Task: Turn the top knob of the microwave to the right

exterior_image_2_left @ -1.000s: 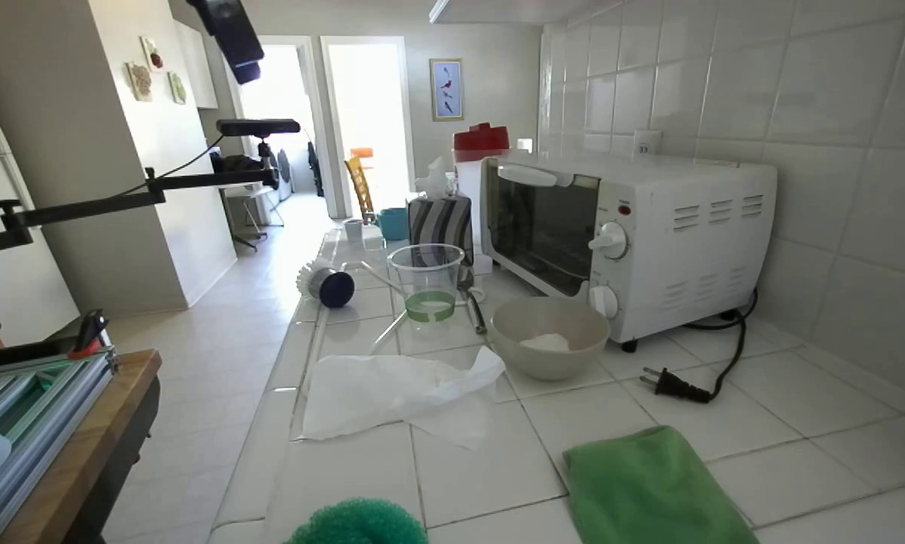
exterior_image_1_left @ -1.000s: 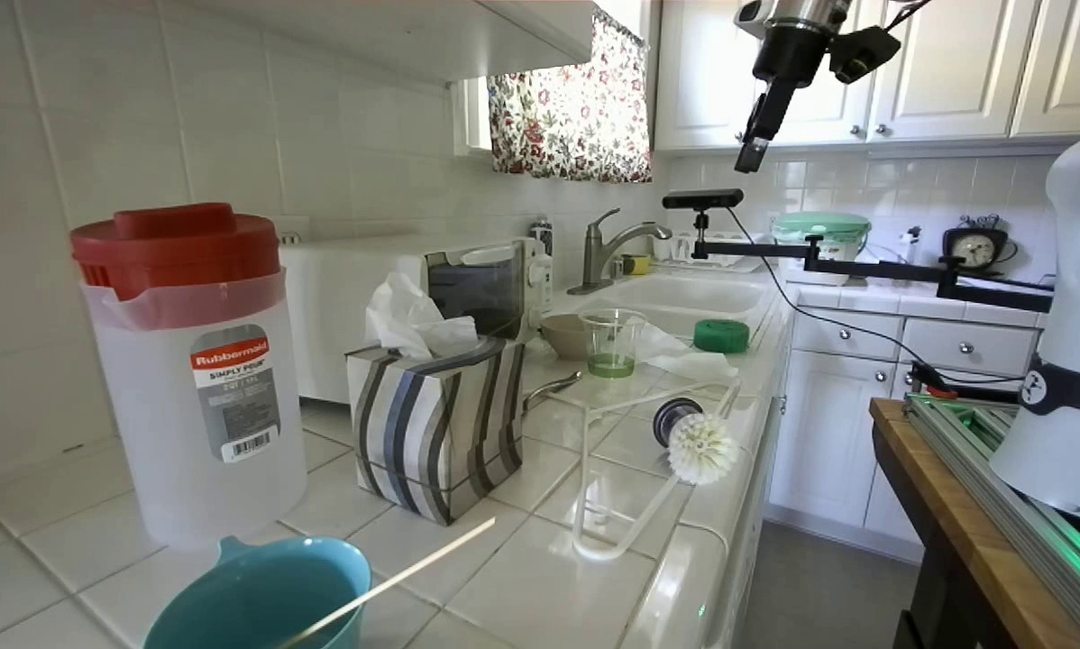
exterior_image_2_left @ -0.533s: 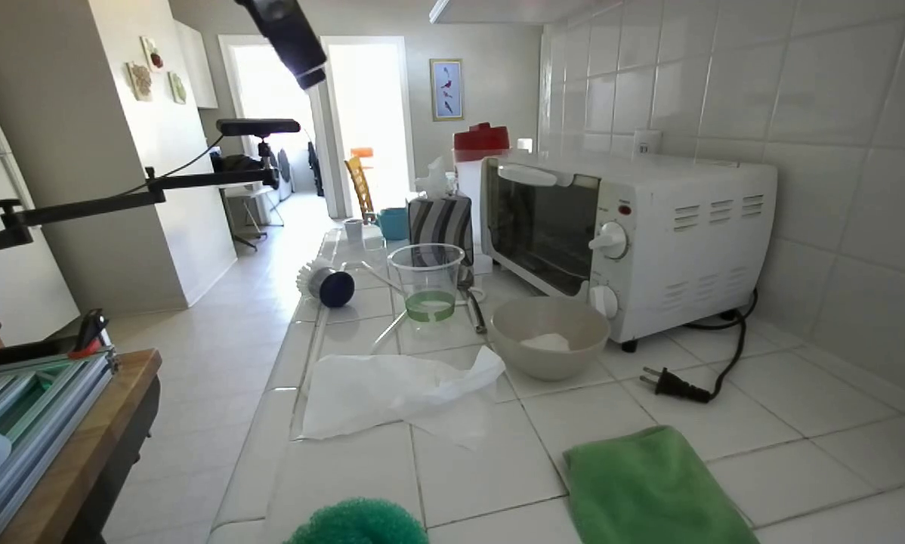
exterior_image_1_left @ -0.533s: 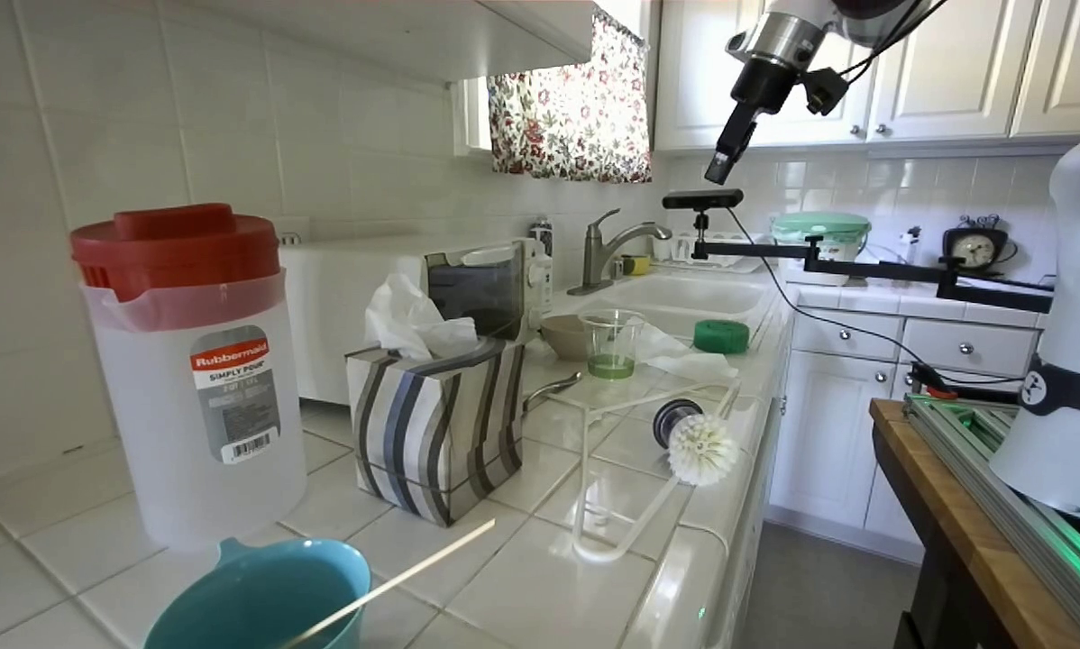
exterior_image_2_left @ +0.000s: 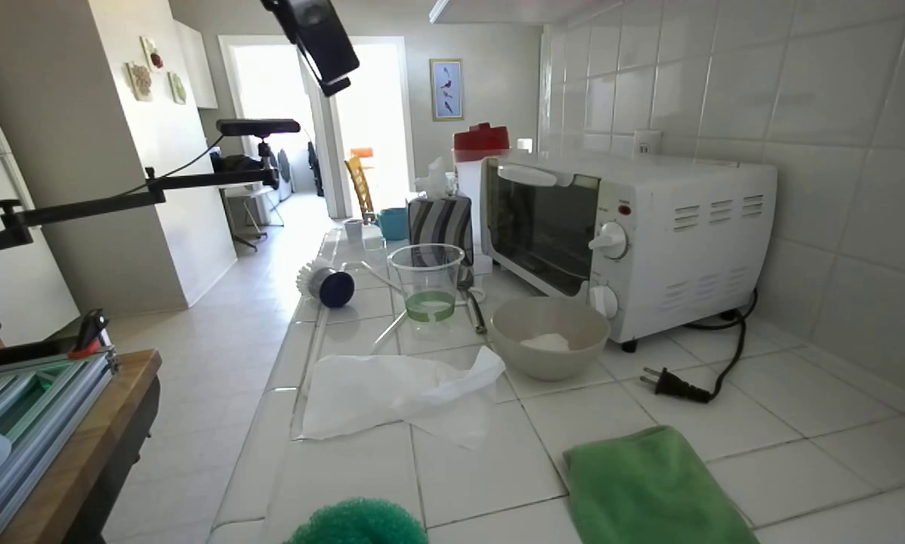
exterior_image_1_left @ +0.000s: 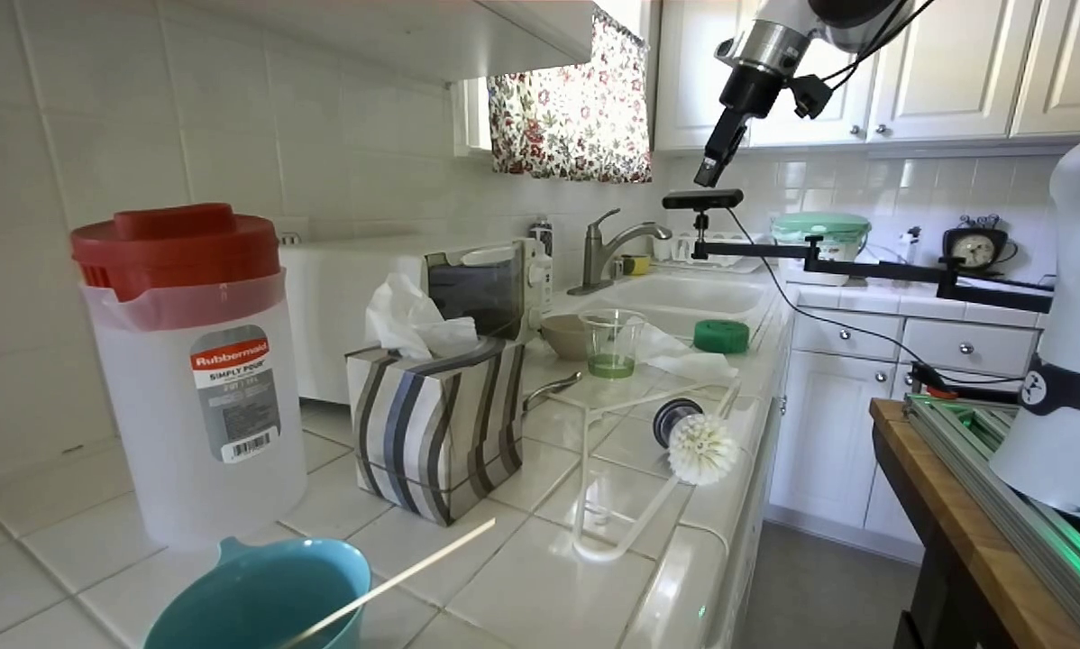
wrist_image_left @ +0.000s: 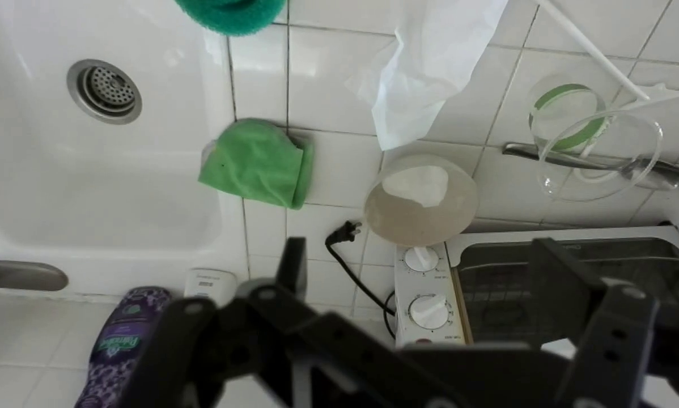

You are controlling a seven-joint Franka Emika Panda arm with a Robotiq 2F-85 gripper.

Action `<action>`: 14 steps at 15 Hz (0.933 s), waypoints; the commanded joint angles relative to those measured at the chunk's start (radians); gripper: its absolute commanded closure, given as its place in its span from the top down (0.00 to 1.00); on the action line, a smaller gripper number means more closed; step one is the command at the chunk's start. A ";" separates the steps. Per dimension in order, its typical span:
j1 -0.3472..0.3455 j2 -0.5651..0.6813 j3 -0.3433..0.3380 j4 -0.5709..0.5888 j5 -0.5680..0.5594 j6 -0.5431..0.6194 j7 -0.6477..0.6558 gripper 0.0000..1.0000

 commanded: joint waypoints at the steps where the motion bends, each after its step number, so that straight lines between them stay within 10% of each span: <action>1: -0.050 0.070 0.006 0.045 -0.006 -0.013 -0.010 1.00; 14: -0.032 0.471 -0.049 0.361 0.189 -0.034 -0.307 1.00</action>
